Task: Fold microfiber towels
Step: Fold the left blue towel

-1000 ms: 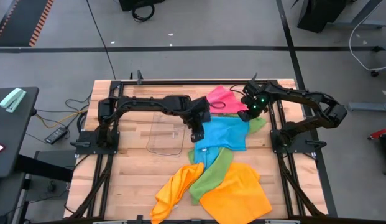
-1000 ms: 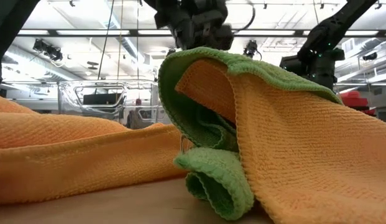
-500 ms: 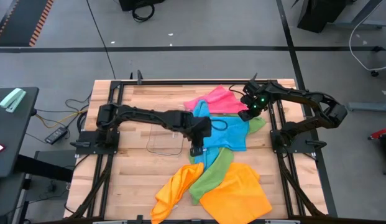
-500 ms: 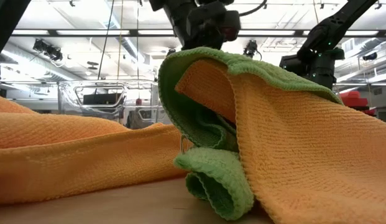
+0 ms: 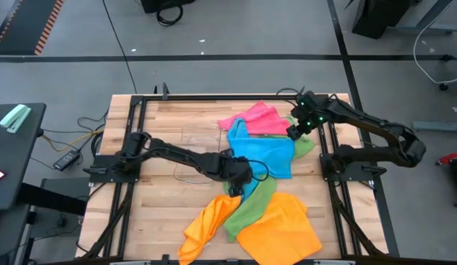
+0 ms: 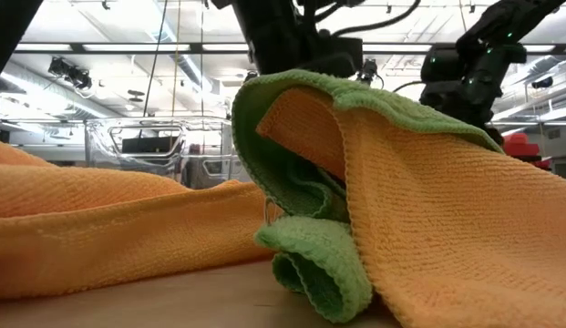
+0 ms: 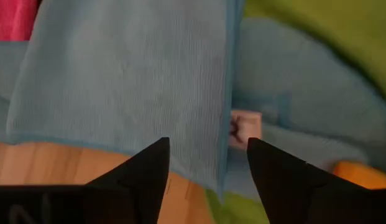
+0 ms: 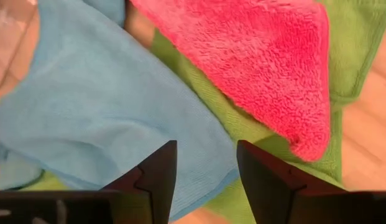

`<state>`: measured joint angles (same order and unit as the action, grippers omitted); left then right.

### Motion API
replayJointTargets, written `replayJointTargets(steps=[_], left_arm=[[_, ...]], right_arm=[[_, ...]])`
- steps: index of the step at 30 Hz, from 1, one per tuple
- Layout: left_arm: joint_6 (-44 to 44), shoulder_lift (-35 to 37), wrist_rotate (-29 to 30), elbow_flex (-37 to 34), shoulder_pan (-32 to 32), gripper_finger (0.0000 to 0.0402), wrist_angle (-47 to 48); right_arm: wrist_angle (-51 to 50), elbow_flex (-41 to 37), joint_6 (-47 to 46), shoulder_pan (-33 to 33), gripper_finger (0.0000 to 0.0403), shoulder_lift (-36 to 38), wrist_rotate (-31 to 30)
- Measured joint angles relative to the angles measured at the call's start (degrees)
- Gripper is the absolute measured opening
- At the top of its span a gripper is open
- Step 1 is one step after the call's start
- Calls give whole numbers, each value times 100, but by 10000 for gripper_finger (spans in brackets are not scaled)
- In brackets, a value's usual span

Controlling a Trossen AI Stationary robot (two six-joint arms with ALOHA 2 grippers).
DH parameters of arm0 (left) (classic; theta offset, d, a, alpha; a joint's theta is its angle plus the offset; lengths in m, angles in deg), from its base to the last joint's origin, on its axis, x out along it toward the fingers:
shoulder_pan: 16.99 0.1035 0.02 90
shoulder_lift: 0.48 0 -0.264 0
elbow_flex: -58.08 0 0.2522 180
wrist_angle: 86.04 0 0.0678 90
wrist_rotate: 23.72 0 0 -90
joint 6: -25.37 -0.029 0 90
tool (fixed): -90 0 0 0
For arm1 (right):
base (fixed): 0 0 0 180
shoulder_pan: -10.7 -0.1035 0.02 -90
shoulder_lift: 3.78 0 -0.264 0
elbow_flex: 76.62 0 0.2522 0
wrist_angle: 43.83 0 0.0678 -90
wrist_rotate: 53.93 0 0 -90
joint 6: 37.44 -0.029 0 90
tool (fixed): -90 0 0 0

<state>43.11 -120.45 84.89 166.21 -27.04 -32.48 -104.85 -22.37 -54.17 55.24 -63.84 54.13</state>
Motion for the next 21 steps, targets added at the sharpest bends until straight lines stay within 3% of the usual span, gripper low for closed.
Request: replayJointTargets(steps=[9, 21], left_arm=[[-9, -121, 187, 9, -10, 243, 204], [-42, -279, 322, 3, -45, 210, 220]], right_arm=[[-22, 0, -284, -373, 176, 279, -11], [-13, 0, -495, -884, 177, 282, -11]])
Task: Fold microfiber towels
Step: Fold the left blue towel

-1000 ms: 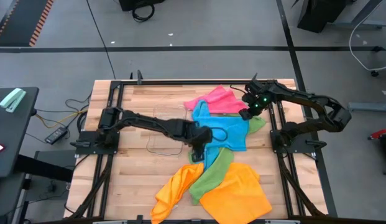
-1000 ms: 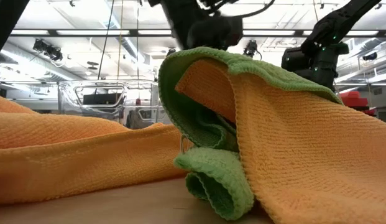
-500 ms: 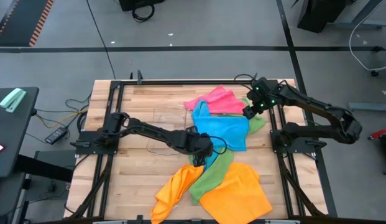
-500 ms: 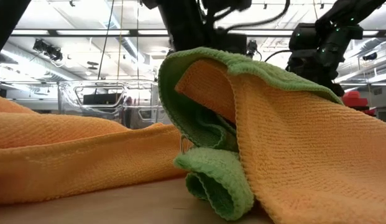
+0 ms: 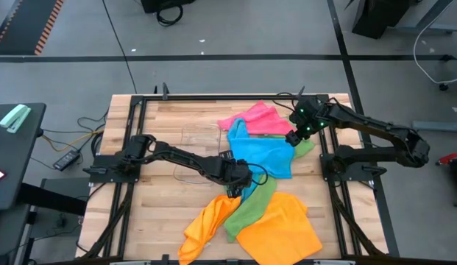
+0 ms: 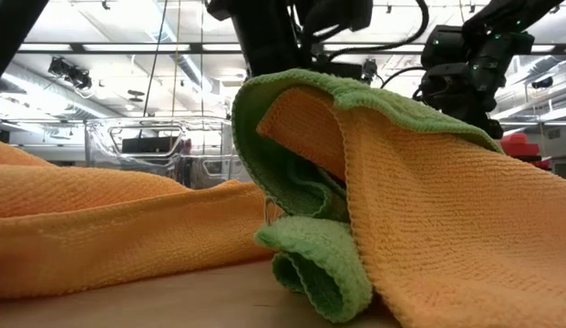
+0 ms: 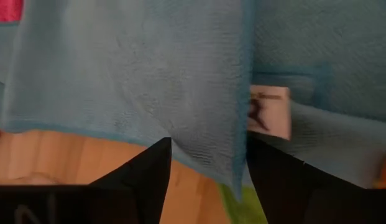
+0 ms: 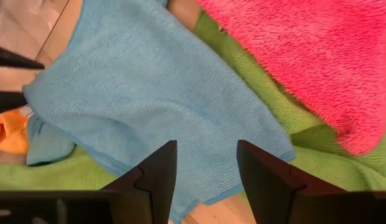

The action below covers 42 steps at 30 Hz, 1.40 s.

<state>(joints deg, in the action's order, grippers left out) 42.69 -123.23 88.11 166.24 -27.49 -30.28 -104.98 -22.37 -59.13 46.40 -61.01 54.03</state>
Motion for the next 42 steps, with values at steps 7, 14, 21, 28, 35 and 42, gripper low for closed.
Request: replayJointTargets(steps=[7, 14, 21, 28, 35, 42], left_arm=[[-2, -8, 60, -1, 4, 160, 2], [-18, -8, 67, -1, 0, 79, 6], [-299, 14, 68, 178, 10, 17, 215], [-1362, 27, 66, 795, 9, 13, 847], [-2900, 33, 253, 1254, 9, 29, 1155], [-4233, 36, 572, 1372, 4, 29, 1053]], right_arm=[[68, 0, -82, -189, 177, 0, 2], [79, 0, -83, -218, 177, -2, 2], [79, -1, -66, -216, 177, -2, 117], [199, -2, 257, -440, 177, -2, 651], [892, -4, 411, -1132, 177, -2, 639], [1545, -4, 358, -1568, 177, -4, 439]])
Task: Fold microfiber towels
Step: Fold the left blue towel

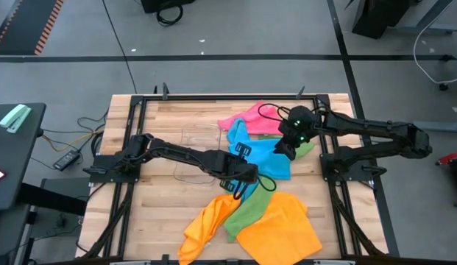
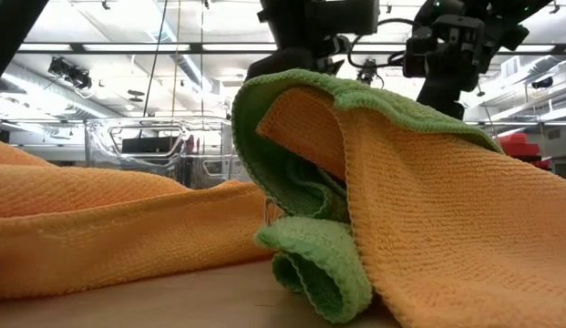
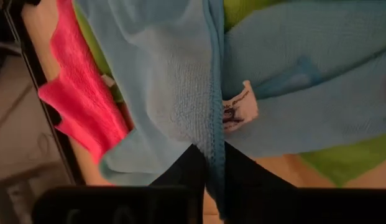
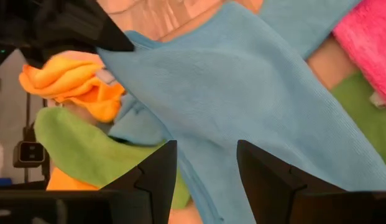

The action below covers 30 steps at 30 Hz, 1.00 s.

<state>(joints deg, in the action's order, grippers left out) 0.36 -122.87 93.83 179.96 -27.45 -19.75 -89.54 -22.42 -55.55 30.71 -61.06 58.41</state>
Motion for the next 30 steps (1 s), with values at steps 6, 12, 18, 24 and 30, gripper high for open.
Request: replayJointTargets(steps=[6, 12, 18, 24, 30], left_arm=[[-1143, 0, 230, -2, -4, 10, -191], [-1810, 0, 417, -2, 14, 37, -862], [-1770, 0, 331, -2, 42, 20, -903], [-1772, 0, -156, -2, 108, 18, -913], [-1817, 27, -932, -3, 232, 39, -915]], right_arm=[[-5, 0, -96, -7, 174, 0, 114], [62, -2, 127, -499, 162, 37, 193], [163, -4, 240, -1884, 159, 166, -1728], [579, -4, 202, -3175, 158, -33, -3625], [661, -4, -1154, -3666, 171, -299, -4102]])
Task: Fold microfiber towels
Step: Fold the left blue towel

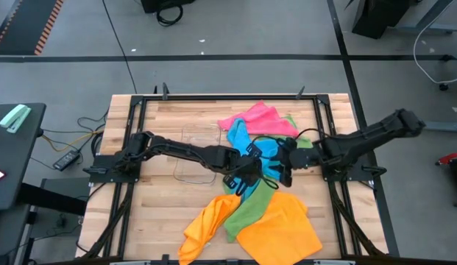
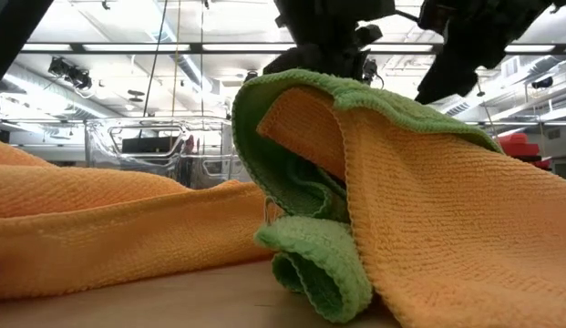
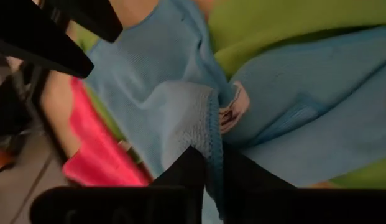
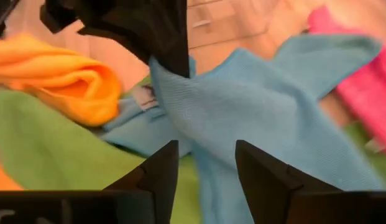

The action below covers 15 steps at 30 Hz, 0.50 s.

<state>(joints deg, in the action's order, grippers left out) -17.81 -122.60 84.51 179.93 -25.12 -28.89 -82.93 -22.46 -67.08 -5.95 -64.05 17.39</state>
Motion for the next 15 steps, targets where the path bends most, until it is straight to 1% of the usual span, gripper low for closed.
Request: replayJointTargets(steps=[3, 7, 11, 13, 15], left_arm=[[-265, 113, -535, -3, 83, 29, -1], [-652, 226, -1177, 2, 206, 12, 32], [-709, 261, -1435, -4, 359, 18, -12], [-625, 261, -1446, -4, 417, 27, 5], [-557, 261, -1451, -4, 472, 31, 27]], right_arm=[[52, 0, -423, -243, 194, -75, 13], [47, 0, -614, -597, 230, -215, 31], [93, 0, -740, -793, 256, -436, 36], [320, 0, -866, -855, 259, -647, -225], [619, 3, -816, -980, 258, -872, -622]])
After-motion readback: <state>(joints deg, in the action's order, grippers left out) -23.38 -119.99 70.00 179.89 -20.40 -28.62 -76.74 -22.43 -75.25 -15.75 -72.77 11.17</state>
